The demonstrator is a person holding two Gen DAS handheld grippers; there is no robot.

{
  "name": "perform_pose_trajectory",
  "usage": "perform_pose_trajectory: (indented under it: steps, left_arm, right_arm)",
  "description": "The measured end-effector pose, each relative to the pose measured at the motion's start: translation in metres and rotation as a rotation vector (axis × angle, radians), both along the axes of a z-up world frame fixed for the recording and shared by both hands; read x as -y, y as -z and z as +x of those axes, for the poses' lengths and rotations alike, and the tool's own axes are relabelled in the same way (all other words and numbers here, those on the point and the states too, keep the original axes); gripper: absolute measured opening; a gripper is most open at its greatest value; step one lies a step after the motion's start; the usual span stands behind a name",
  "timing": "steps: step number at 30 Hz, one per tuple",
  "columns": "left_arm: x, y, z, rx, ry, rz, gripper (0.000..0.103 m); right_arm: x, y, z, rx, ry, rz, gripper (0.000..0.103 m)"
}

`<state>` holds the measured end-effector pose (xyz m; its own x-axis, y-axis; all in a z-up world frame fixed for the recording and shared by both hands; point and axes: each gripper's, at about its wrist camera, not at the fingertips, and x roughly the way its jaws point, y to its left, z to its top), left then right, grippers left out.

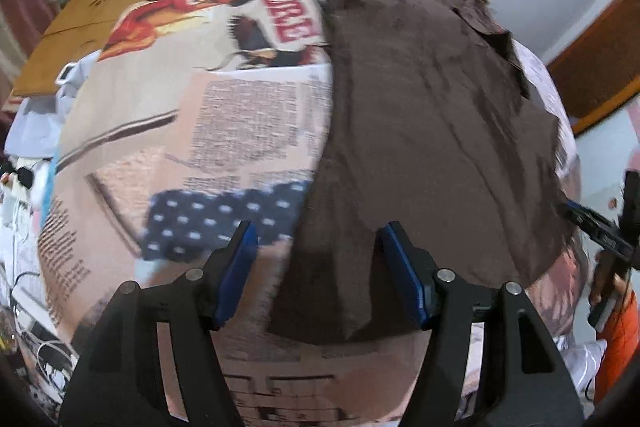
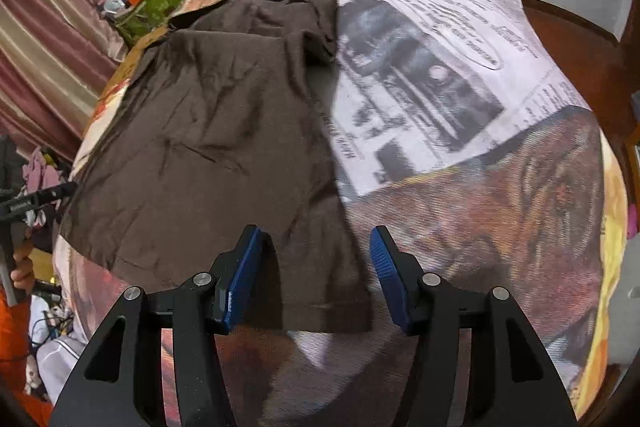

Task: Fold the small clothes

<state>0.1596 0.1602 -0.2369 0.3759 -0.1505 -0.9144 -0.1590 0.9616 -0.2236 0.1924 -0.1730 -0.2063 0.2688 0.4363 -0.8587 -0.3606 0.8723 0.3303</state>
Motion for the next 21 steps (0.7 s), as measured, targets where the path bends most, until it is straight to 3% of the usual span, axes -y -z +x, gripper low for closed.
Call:
perform_pose_trajectory:
  steps: [1,3,4,5,6,7,8,16,21]
  left_arm:
    - [0.005,0.0,0.0,0.001,0.016,0.001,0.062]
    - [0.014,-0.001,0.001,0.001,0.041,0.015,0.048]
    - [0.017,-0.001,0.002,0.002,0.044,0.005,0.044]
    - [0.017,-0.002,0.002,0.003,0.04,-0.006,0.034]
    - [0.017,-0.002,0.002,0.003,0.034,-0.009,0.021]
    - [0.017,-0.002,0.003,0.002,0.021,-0.002,0.014]
    - [0.016,-0.002,0.004,-0.002,0.007,0.003,0.006]
    - [0.0,-0.03,-0.019,0.059,-0.058,0.049,0.002]
    - [-0.01,-0.059,-0.035,0.112,-0.101,0.026,0.002]
  right_arm:
    - [-0.004,0.001,0.002,0.008,0.002,-0.001,0.054]
    - [-0.005,0.006,0.0,0.018,0.01,0.0,0.05]
    - [-0.006,0.007,0.001,0.022,0.017,0.006,0.044]
    - [-0.007,0.007,0.002,0.025,0.019,0.01,0.039]
    - [-0.007,0.007,0.001,0.025,0.017,0.013,0.024]
    - [-0.008,0.006,0.003,0.016,0.012,0.025,0.01]
    - [-0.007,0.007,-0.002,0.013,0.008,0.031,0.007]
    - [0.015,-0.009,-0.021,0.039,0.026,0.101,0.005]
    - [0.021,-0.031,-0.034,0.078,0.012,0.13,0.005]
